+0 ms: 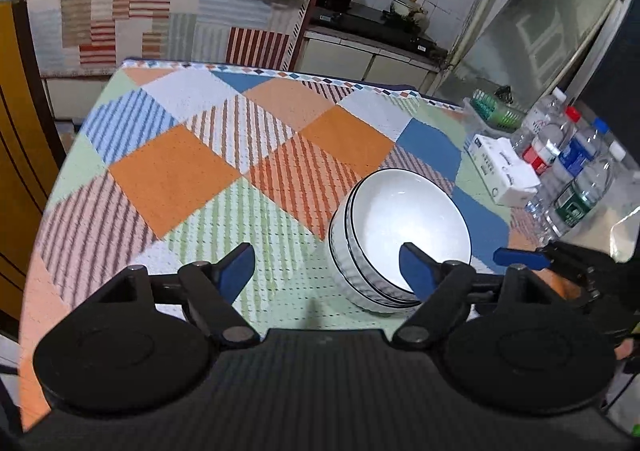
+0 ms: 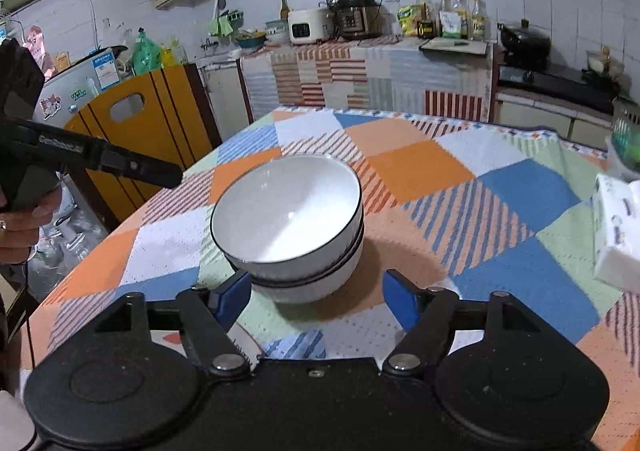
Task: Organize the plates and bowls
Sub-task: 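Grip the rim of the stacked bowls with the left tool, then lift the bowl stack with the left tool and lower it onto the bunny plate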
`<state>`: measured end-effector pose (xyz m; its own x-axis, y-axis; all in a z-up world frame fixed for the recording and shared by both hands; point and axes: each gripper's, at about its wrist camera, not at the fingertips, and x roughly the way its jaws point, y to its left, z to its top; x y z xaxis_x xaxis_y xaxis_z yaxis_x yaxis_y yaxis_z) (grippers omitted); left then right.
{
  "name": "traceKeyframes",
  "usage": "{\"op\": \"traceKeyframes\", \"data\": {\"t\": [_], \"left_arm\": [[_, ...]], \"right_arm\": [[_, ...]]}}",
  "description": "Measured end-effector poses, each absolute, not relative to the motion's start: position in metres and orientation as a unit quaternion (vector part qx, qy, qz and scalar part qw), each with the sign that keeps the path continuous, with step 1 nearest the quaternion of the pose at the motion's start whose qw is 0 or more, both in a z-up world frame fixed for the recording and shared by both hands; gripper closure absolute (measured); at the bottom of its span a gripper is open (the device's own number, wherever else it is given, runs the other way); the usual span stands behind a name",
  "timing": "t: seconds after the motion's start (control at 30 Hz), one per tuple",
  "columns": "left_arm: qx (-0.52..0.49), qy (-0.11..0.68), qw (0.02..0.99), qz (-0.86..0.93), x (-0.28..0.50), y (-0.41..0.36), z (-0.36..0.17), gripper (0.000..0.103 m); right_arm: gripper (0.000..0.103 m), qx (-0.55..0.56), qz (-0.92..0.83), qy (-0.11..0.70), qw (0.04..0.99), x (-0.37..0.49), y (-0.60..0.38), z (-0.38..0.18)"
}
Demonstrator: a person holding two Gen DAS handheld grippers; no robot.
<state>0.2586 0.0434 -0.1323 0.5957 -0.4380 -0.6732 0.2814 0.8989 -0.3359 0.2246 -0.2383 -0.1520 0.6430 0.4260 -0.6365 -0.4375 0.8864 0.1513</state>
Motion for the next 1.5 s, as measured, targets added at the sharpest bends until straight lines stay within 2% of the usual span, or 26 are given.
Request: {"op": "traceKeyframes", "data": {"t": [0.07, 0.23, 0.5, 0.7, 0.8, 0.87, 1.0, 1.07, 1.5], "left_arm": [[-0.123, 0.407, 0.882, -0.204, 0.263, 0.047, -0.140, 0.021], [-0.183, 0.429, 0.864, -0.191, 0.279, 0.050, -0.160, 0.020], [-0.167, 0.458, 0.856, -0.174, 0.303, 0.034, -0.182, 0.020], [-0.194, 0.487, 0.831, -0.186, 0.320, 0.020, -0.197, 0.021], [-0.211, 0.485, 0.831, -0.172, 0.326, 0.021, -0.200, 0.027], [-0.221, 0.489, 0.826, -0.171, 0.329, 0.020, -0.202, 0.039], [-0.211, 0.494, 0.822, -0.186, 0.333, 0.012, -0.205, 0.049], [-0.203, 0.510, 0.810, -0.207, 0.335, 0.003, -0.210, 0.060], [-0.173, 0.497, 0.822, -0.216, 0.314, -0.006, -0.194, 0.060]], "right_arm": [[0.007, -0.008, 0.238, 0.353, 0.905, 0.227, -0.235, -0.158], [0.006, 0.005, 0.256, 0.378, 0.889, 0.235, -0.221, -0.168], [0.005, 0.030, 0.248, 0.422, 0.872, 0.257, -0.204, -0.189], [0.005, 0.031, 0.230, 0.453, 0.860, 0.272, -0.196, -0.194], [0.005, 0.029, 0.240, 0.455, 0.857, 0.271, -0.195, -0.188], [0.005, 0.014, 0.243, 0.460, 0.854, 0.272, -0.191, -0.189], [0.005, 0.004, 0.241, 0.468, 0.850, 0.282, -0.186, -0.196], [0.005, 0.002, 0.241, 0.466, 0.852, 0.288, -0.185, -0.200], [0.006, -0.031, 0.258, 0.439, 0.860, 0.282, -0.181, -0.197]]}}
